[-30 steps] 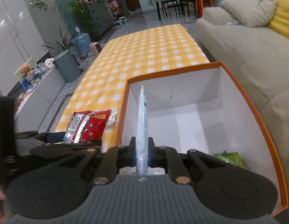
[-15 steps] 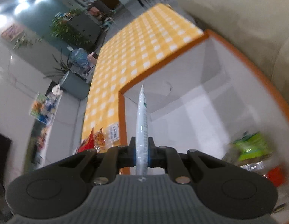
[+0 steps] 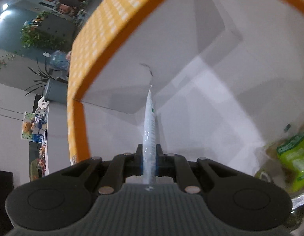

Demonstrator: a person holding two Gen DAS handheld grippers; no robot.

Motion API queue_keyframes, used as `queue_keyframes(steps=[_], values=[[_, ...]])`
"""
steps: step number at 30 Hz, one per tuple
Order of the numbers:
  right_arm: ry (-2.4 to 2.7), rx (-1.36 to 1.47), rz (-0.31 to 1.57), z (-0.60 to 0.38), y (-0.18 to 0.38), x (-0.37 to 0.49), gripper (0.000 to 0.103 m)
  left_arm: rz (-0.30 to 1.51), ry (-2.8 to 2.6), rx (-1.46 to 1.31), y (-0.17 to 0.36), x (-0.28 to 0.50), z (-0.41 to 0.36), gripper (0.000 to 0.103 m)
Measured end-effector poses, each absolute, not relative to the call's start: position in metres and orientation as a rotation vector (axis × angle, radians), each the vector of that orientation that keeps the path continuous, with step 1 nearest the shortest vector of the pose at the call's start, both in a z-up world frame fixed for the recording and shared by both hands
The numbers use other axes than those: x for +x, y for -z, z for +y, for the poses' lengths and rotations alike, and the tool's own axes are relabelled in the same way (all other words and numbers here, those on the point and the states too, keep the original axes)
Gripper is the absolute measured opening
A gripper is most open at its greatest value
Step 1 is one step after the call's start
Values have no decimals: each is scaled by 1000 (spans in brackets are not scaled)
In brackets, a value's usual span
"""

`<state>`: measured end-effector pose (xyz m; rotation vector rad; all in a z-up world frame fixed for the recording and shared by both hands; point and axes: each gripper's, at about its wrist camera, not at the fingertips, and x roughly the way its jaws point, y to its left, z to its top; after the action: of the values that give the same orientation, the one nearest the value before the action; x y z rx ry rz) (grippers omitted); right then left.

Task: Organize snacks
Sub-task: 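Tilt the right gripper into the box to drop the white packet while the left lifts the red bag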

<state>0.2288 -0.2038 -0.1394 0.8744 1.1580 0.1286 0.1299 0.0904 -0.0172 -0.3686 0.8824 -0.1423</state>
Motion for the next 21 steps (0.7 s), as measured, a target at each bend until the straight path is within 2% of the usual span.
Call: queue_keyframes(steps=[3, 9, 10, 11, 14, 21], values=[[-153, 960, 1202, -202, 154, 225, 10, 850, 128, -361, 16, 127, 92, 80], [-143, 889, 1267, -194, 159, 221, 20, 869, 125, -347, 18, 128, 89, 80], [-146, 873, 1273, -194, 157, 221, 24, 872, 124, -343, 19, 128, 88, 80], [-151, 850, 1274, -191, 154, 224, 35, 873, 125, -340, 18, 128, 87, 80], [-150, 748, 1263, -188, 139, 225, 53, 873, 133, -331, 17, 127, 85, 80], [-194, 644, 1219, -191, 104, 218, 56, 863, 149, -302, 12, 124, 78, 79]])
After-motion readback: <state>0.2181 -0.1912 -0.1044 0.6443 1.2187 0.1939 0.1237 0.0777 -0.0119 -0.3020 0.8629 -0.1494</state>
